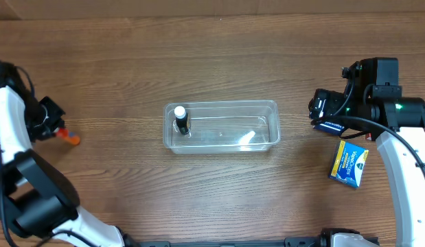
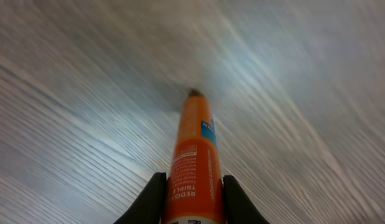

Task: Pack container
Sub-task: 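Move the left gripper to the orange tube and grasp it, then place the orange tube upright beside the black bottle in container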

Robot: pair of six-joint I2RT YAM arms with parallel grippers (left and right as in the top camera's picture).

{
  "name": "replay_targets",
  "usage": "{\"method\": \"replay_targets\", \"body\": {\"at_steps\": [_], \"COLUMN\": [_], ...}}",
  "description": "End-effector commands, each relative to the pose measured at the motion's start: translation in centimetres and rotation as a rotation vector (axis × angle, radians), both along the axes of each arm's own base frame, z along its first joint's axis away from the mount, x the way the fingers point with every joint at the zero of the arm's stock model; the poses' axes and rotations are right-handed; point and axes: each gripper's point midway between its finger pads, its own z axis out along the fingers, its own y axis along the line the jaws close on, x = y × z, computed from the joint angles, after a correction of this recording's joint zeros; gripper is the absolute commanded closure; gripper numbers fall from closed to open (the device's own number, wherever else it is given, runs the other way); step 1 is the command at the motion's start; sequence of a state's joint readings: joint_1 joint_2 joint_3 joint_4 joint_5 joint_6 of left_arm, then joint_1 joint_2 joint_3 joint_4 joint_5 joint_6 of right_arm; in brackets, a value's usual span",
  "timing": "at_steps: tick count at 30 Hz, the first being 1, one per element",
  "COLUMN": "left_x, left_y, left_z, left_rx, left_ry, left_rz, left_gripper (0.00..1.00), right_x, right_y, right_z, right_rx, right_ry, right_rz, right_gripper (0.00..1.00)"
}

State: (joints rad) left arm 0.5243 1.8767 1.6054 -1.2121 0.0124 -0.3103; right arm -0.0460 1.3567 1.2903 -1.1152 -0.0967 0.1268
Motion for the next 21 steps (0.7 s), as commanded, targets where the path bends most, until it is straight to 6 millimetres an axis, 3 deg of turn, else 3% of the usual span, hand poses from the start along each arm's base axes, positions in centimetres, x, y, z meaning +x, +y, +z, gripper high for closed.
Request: {"method": "replay_targets", "body": {"at_steps": [1,4,9,14,21], "left_x": [1.2,0.9,-0.9,-2.0,-1.6], "left_y": [-5.5,-10.9,-19.0,-25.4,-29.2], "left_z": [7.7,11.8,15.2,14.4,10.8], "left_rx": [0.039,0.032,0.016,-0.046,-0.091], "left_ry": [-0.211,-0.322,-0.401,-0.364,-0.236], "left_rz": [-0.17,-0.315,-0.538,-0.691,-0.77], "left_gripper": [0.96,0.96,0.96,0.96,0.96], "right_x": [0.5,0.6,0.6,0.6,0.6], "right_y": [-0.3,-0.3,-0.3,-0.3,-0.3], "right_z": [1.6,1.6,1.6,1.7,1.6], "right_rx": [-0.007,-0.007,-0.007,-0.007,-0.007], "right_ry": [-0.051,-0.051,-0.053,-0.055,-0.055], "right_rz": [-0.008,-0.008,-0.008,-0.008,-0.008], "right_gripper": [0.0,0.0,0.0,0.0,0.0]}}
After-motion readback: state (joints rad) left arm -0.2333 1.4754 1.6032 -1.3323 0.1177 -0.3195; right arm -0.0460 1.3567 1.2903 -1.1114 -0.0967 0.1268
